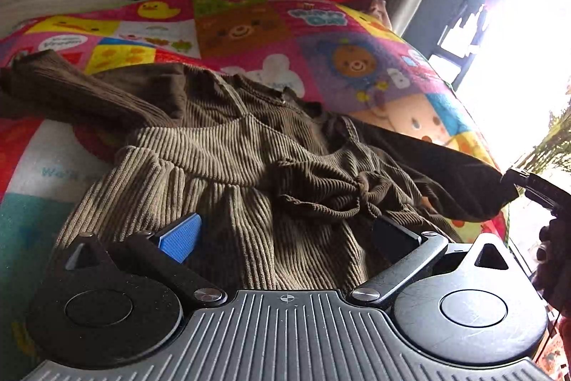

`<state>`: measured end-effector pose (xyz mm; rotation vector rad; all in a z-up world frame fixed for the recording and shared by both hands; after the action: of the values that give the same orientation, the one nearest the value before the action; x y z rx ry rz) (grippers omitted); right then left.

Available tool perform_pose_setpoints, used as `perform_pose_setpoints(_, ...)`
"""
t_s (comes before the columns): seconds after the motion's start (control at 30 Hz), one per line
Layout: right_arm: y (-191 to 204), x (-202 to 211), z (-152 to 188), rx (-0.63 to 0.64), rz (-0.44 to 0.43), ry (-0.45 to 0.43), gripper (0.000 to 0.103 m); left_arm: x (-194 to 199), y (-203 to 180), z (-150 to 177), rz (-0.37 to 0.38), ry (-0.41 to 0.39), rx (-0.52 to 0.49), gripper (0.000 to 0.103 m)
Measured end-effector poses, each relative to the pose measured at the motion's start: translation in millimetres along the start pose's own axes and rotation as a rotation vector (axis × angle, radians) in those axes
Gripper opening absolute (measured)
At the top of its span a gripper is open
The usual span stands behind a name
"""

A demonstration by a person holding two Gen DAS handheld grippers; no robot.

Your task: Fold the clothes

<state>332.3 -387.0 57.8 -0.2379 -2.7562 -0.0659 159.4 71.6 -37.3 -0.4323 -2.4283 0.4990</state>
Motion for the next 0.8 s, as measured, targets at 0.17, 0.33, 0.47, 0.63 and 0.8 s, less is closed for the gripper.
perform_pose_setpoints(0.17,-5.0,-38.0,-9.5,-0.052,-0.028,0.132,0.021,0.5,4.2,-0.2,0.032,0.01,0.025,0.103)
perform_pose_setpoints(0.33,60.6,-7.9,-73.7,0.05,-0.248,-0.011,0.011,0.9,5.2,0.5,0.074,0.027,0.03,0.103)
perform_pose_setpoints(0.47,134.4,11.5,-112.3,0.123,-0.467,-0.105,0.011,1.9,6.0,0.9,0.082,0.022,0.038,0.103)
perform_pose_setpoints(0.63,228.1,0.7,-100.4,0.227,-0.646,-0.087,0.011,2.7,5.1,1.3,0.081,0.02,0.038,0.103)
perform_pose_setpoints(0.8,293.4,-22.4,-57.6,0.324,-0.764,0.034,0.012,2.4,5.3,0.9,0.083,0.018,0.041,0.103)
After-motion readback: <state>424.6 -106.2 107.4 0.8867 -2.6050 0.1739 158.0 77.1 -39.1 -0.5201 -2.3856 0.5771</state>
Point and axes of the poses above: each gripper's, at about its wrist camera, not at the fingertips, and x roughly against the way its jaws point, y to its left, z to its underside, the point moved 1 cm from there along -x, roughly the way its jaws point
